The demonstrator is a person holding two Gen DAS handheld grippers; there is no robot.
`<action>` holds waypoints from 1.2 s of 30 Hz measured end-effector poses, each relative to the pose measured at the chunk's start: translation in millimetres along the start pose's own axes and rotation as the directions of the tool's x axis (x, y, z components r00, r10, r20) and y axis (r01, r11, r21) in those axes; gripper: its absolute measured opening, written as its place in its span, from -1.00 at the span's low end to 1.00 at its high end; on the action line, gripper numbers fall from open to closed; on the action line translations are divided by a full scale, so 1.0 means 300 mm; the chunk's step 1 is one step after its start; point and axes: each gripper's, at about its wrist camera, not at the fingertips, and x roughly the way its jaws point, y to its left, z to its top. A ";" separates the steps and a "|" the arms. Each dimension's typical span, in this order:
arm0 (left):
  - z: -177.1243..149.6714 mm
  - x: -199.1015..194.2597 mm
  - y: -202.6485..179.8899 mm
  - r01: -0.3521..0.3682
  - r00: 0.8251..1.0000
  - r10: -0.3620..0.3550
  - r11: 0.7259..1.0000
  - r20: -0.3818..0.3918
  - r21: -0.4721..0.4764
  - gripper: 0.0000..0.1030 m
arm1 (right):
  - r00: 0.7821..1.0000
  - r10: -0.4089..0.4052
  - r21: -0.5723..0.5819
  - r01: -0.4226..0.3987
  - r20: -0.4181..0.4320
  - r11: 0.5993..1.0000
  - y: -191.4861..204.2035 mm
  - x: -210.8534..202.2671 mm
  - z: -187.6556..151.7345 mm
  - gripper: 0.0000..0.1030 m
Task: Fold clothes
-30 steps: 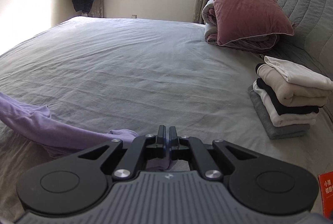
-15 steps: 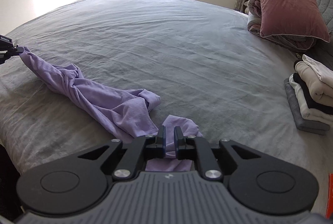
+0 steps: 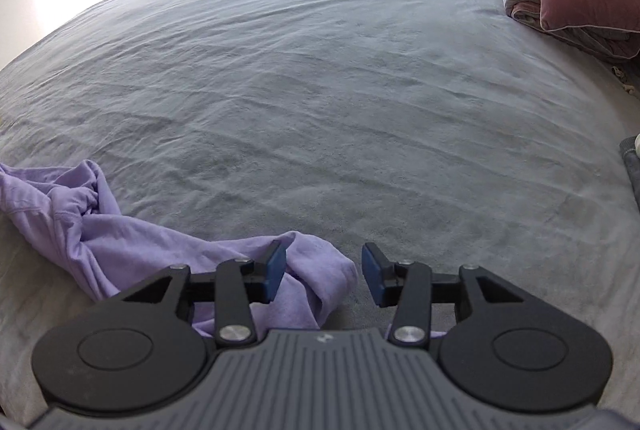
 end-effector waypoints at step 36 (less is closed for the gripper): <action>-0.020 0.029 -0.177 0.116 0.992 -0.124 0.980 0.040 0.160 -0.92 | 0.994 -0.011 -0.048 0.016 0.109 0.999 0.043 -0.167 -0.087 -0.16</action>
